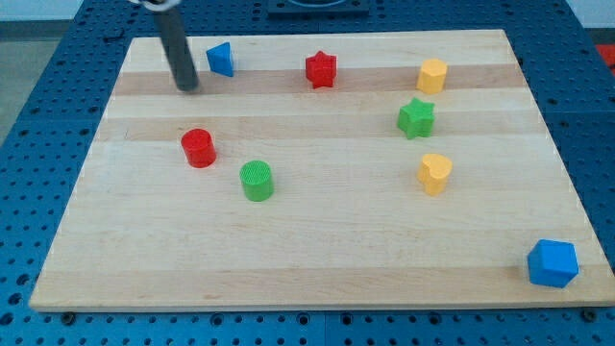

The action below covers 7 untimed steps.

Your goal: Move the blue triangle to the blue cube

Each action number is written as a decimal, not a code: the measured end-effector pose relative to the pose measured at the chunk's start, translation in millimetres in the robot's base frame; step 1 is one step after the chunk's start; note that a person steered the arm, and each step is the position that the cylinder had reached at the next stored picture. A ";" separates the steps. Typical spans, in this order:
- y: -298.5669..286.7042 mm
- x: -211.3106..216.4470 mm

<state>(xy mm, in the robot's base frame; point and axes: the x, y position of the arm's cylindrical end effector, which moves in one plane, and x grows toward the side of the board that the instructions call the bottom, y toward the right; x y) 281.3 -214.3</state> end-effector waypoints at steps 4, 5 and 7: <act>23.8 -47.9; 53.1 -28.8; 74.6 -44.7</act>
<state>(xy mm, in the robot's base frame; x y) 236.6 -139.7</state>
